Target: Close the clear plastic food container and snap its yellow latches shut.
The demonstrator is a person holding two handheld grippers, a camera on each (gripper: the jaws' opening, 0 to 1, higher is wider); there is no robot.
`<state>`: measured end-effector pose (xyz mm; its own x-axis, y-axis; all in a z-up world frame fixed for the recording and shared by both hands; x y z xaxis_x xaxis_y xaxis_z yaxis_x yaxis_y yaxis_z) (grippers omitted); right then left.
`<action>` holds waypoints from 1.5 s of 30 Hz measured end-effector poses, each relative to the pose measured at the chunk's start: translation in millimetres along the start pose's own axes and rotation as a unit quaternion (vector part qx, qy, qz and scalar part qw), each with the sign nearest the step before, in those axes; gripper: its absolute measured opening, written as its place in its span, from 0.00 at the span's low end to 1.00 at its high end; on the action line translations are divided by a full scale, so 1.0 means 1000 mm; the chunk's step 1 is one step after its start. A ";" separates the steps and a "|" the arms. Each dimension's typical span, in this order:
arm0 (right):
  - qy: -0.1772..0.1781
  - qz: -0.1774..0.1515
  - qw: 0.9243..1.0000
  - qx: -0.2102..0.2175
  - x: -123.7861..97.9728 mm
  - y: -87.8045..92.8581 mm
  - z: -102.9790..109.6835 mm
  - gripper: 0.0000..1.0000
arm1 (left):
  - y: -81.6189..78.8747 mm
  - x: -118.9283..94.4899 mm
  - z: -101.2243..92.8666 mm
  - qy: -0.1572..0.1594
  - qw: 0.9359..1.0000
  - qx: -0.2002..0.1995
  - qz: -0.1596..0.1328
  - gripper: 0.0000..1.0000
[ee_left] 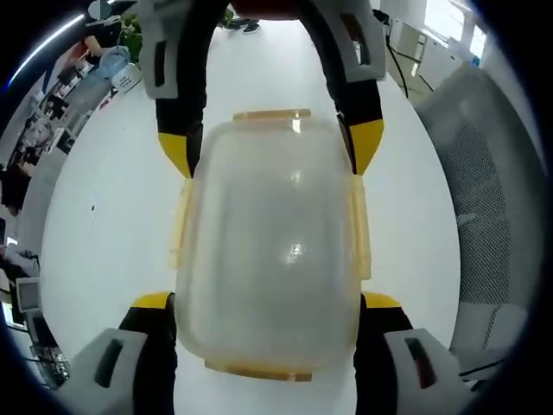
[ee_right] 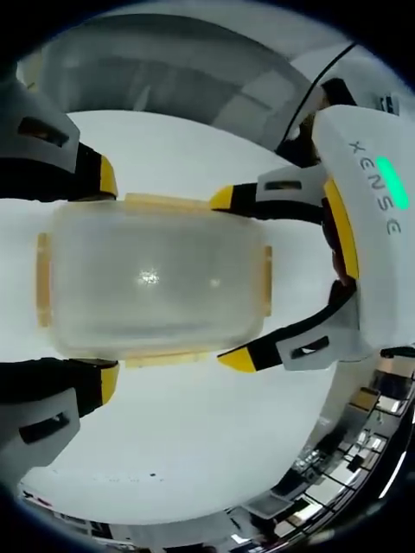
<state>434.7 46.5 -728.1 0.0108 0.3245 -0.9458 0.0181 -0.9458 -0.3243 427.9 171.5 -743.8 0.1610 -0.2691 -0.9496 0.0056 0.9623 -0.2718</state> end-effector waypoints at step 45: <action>0.003 -0.013 1.000 -0.003 0.000 0.003 -0.040 0.75 | 0.001 0.005 0.039 -0.002 1.000 -0.006 -0.009 0.87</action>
<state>474.8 44.6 -728.5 0.0159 0.3488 -0.9370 0.0238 -0.9370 -0.3484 467.0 172.1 -743.1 0.1657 -0.2857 -0.9439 -0.0038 0.9569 -0.2903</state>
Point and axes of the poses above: the point that each gripper's makers call its tool centre point, and the gripper's own axes: x roughly forward along the fingers, z roughly to its left, y roughly out of its underside, the point moved 9 cm from there along -x, roughly backward along the fingers, and after that the axes turned 4 degrees about z, right-handed, at the moved point
